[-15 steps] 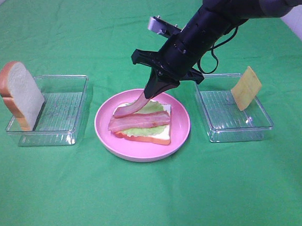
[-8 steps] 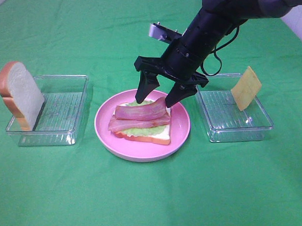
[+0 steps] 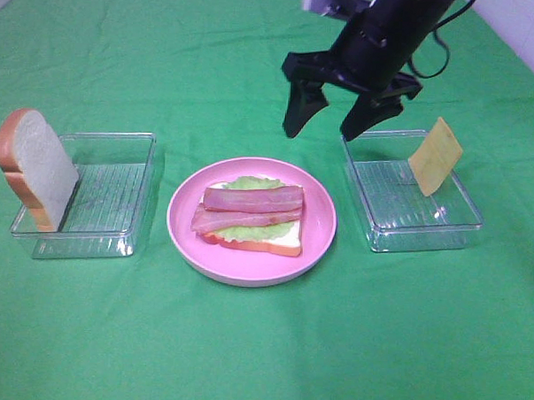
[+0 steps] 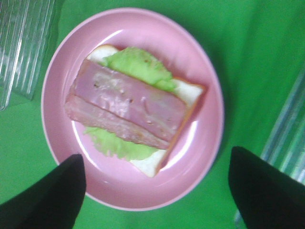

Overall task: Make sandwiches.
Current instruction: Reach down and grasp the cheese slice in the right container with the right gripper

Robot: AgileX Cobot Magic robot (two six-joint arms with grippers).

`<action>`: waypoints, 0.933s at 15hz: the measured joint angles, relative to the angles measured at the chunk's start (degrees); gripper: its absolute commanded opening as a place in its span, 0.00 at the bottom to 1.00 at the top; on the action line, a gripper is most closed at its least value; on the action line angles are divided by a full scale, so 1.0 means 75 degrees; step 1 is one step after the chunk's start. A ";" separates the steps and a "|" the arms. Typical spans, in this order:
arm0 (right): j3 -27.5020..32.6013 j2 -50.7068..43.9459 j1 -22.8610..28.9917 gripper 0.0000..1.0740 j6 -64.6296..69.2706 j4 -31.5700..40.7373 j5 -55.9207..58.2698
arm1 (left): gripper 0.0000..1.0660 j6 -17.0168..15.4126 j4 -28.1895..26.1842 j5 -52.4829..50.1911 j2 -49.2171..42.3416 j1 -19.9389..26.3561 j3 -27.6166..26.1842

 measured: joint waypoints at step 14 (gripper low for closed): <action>0.0000 -0.0825 -0.3163 0.72 -0.0061 -0.0581 0.0336 | 0.73 0.0000 0.0000 0.0000 0.0000 0.0000 0.0000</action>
